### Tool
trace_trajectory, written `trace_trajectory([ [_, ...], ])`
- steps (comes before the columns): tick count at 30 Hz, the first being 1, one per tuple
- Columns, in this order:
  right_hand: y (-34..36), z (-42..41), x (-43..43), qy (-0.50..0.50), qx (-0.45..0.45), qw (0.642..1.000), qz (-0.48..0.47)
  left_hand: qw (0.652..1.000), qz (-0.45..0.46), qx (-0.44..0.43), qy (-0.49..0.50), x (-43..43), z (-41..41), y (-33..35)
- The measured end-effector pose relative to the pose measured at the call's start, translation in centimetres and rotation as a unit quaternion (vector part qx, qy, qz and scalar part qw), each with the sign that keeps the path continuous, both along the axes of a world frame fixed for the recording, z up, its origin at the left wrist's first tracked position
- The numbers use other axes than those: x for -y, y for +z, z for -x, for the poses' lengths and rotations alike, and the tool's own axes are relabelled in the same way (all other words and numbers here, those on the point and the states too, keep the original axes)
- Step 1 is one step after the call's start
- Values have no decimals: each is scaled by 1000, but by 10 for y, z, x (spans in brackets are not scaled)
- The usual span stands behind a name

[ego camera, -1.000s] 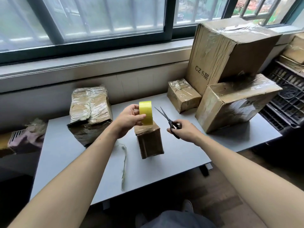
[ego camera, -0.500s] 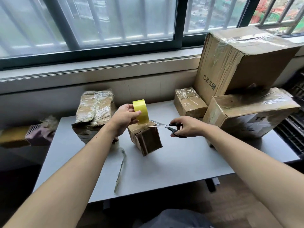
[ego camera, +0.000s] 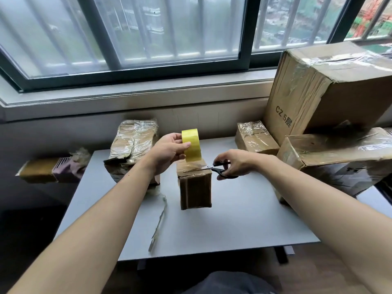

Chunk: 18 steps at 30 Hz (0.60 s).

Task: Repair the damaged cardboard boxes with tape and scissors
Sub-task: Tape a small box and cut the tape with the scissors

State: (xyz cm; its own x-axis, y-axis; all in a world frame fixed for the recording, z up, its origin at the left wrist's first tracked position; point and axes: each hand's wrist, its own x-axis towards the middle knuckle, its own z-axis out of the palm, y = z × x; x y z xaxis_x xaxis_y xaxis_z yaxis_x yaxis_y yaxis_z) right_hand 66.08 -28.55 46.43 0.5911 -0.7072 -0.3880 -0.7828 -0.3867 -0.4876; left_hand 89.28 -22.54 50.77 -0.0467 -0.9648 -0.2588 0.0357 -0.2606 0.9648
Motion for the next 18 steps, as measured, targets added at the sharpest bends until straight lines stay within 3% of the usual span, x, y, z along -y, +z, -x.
trace_trajectory([
  [18, -16, -8, -18, -79, 76, 994, 2, 1000, -7, -29, -3, 3, -9, -1],
])
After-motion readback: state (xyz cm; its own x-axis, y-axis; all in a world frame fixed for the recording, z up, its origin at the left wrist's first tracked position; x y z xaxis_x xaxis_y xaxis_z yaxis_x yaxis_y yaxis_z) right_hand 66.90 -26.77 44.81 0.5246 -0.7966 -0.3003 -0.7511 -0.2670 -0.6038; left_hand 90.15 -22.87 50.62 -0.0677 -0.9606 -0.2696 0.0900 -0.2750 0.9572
